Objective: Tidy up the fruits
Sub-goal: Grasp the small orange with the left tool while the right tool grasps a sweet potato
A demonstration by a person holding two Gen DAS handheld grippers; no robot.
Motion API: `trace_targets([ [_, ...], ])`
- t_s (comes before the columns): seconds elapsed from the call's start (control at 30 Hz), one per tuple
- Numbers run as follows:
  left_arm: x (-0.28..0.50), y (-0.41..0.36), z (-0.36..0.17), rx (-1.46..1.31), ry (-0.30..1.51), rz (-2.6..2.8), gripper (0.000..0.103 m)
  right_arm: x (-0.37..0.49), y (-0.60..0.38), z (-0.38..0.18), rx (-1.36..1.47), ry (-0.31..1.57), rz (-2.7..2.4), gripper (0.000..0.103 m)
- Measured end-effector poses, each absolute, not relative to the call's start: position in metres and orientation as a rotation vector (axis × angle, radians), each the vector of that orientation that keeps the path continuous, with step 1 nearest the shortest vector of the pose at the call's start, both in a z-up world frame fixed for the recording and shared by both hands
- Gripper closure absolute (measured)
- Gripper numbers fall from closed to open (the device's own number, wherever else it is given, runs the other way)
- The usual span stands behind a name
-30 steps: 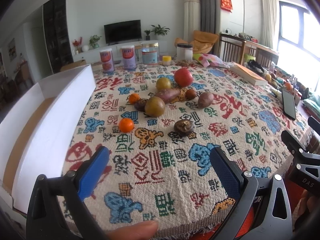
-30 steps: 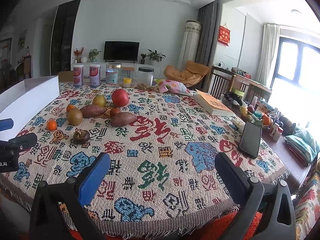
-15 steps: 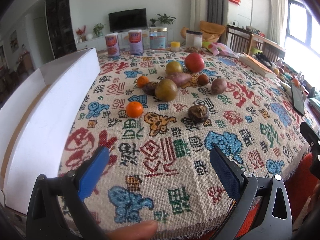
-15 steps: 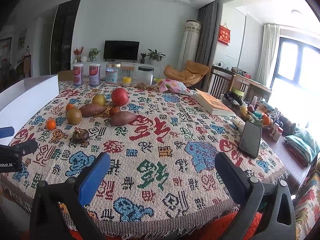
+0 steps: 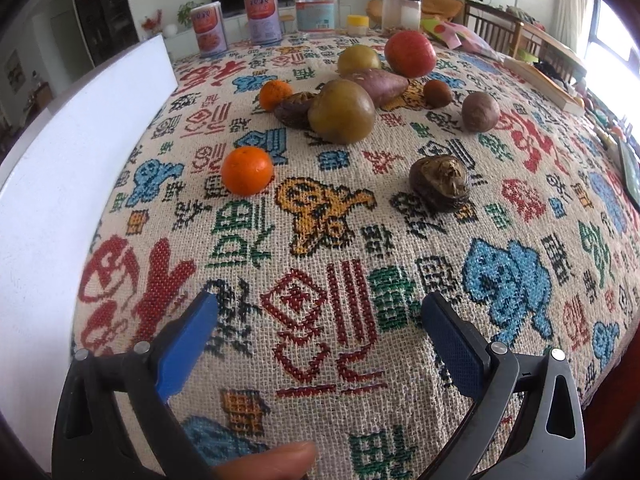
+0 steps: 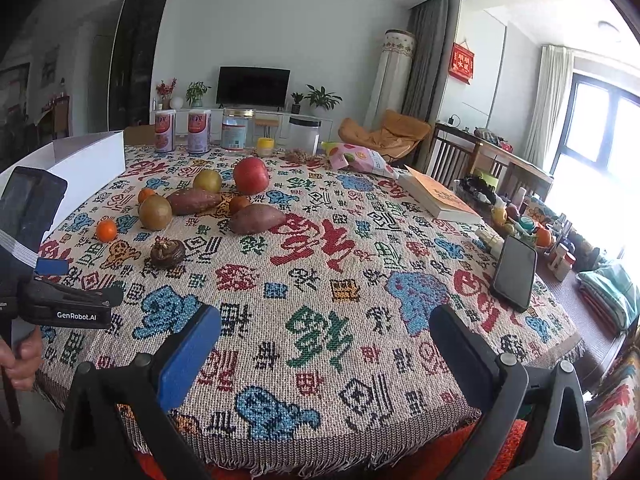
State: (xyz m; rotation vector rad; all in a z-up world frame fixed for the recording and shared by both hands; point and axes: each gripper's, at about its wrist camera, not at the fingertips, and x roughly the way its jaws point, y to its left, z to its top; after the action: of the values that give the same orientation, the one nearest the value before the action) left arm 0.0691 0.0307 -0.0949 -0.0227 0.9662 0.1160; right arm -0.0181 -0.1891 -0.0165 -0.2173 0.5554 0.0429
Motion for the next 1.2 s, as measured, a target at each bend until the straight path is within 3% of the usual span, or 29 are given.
trace_targets([
  [0.43,0.070,0.035,-0.095,-0.043,0.974,0.097,0.000,0.074,-0.175,-0.048,-0.246,0.740,0.154,0.000],
  [0.73,0.063,0.036,-0.095,-0.052,0.950,0.088,0.001,0.075,-0.188,-0.077,-0.220,0.807,0.113,0.000],
  [1.0,0.107,0.090,-0.061,-0.134,0.944,0.066,0.002,0.082,-0.195,-0.088,-0.158,0.857,0.140,0.000],
  [1.2,0.148,0.094,-0.085,-0.052,1.013,0.055,0.004,0.086,-0.200,-0.091,-0.105,0.873,0.152,0.000],
])
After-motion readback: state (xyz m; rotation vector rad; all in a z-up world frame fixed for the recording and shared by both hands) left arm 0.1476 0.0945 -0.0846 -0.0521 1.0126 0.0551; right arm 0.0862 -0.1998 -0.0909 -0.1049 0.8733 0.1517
